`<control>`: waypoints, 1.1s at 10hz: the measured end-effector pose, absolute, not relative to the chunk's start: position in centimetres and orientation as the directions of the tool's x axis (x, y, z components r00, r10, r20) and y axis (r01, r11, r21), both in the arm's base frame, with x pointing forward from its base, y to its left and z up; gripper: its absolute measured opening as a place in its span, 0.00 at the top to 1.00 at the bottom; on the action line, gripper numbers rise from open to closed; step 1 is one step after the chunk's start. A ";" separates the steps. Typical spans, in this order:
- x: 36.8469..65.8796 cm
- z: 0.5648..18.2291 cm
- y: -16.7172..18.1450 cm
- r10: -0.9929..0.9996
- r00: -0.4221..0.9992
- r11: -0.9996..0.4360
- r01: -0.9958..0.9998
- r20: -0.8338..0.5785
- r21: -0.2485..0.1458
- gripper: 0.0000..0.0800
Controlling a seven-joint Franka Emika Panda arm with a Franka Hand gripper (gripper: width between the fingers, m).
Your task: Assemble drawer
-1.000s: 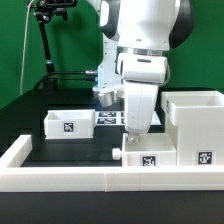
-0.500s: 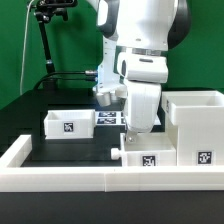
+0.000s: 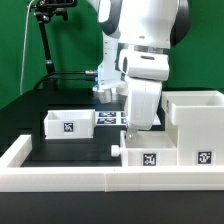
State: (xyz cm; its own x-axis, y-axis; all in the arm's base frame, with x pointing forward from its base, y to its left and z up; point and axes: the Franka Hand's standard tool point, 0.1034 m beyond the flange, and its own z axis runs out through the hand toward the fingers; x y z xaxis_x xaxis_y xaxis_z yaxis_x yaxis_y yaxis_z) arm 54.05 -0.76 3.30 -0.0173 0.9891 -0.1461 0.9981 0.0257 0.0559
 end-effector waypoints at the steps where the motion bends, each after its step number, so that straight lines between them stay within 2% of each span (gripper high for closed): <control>1: 54.0 3.2 -0.8 0.989 -0.017 0.025 0.998 -0.146 0.054 0.94; 11: 53.9 2.8 -0.2 0.989 0.024 -0.018 0.999 -0.149 0.045 0.94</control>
Offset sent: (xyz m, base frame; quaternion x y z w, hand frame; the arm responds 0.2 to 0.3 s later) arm 0.0000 0.0000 0.0000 0.0000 0.0000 0.0000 1.0000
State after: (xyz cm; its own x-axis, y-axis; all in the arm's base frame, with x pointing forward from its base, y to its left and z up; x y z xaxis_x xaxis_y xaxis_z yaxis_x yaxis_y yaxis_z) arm 53.88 -0.18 2.83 0.0241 0.9885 -0.1493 0.9988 -0.0175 0.0453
